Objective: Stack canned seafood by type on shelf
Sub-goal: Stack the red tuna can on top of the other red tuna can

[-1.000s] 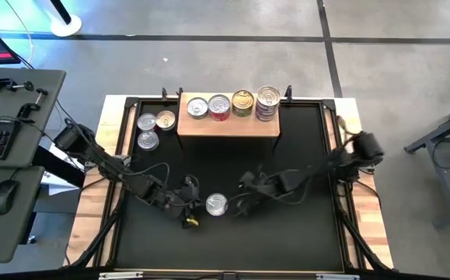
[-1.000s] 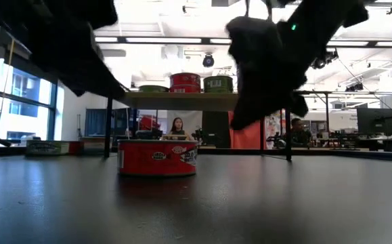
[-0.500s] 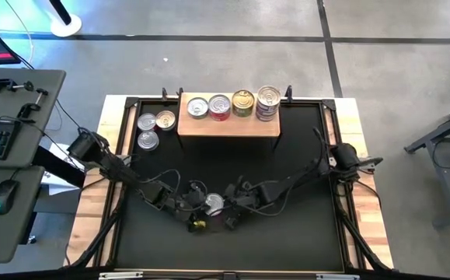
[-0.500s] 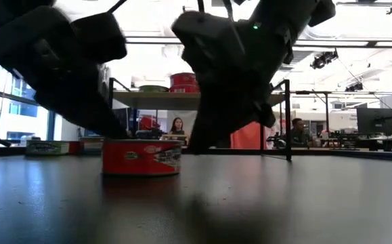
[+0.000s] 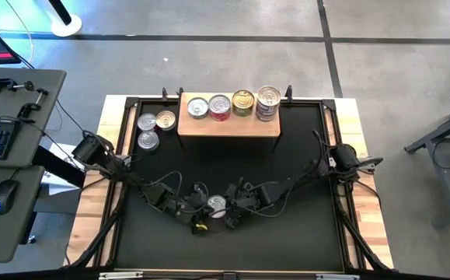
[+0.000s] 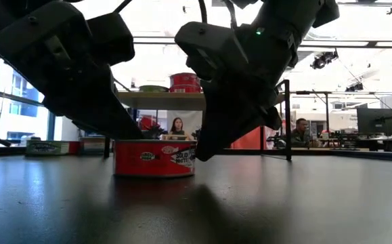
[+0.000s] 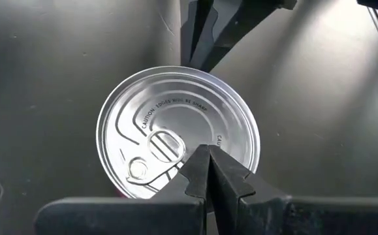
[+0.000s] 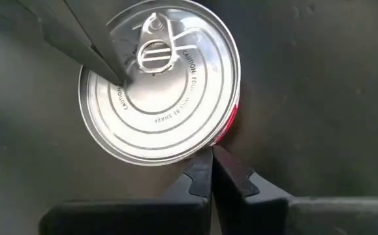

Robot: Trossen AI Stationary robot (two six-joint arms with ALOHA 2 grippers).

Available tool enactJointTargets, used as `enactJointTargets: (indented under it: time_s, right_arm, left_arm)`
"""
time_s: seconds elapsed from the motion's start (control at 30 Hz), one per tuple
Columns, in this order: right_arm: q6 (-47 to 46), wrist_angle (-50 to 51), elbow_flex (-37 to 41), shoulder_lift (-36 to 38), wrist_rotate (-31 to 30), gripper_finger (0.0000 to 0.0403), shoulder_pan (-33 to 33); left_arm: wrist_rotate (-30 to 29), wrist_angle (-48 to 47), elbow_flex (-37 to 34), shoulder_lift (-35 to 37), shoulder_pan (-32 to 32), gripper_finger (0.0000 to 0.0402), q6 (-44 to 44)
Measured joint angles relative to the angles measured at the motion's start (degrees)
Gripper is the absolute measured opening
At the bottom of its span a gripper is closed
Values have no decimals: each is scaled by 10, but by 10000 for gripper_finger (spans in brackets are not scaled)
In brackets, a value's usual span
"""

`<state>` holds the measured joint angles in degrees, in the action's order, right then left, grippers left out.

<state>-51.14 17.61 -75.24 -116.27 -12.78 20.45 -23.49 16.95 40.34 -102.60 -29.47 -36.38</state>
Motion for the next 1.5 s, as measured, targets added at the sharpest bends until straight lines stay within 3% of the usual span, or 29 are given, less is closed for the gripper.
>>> enactJointTargets:
  time_s: [0.23,0.47,0.73,0.9,1.03,1.27,1.4,1.5]
  right_arm:
    - [7,6,-15,0,2,0,12]
    - [41,33,-79,4,14,0,32]
    - [98,21,-137,7,-12,0,33]
    - [141,38,-164,6,-10,0,26]
    - [216,72,-210,6,-4,0,21]
    - [430,151,-302,6,33,11,7]
    - [544,213,-344,4,62,66,-6]
    - [562,240,-351,-1,110,130,-16]
  left_arm:
    - [5,7,-1,-4,0,0,5]
    - [3,32,-2,13,1,0,40]
    - [17,14,-2,28,-1,0,38]
    - [40,-18,-3,38,-9,0,34]
    - [38,-142,-3,93,-20,0,12]
    - [-81,-380,-3,242,-73,0,-99]
    - [-181,-426,-2,285,-116,0,-204]
    - [-233,-423,-2,287,-131,0,-289]
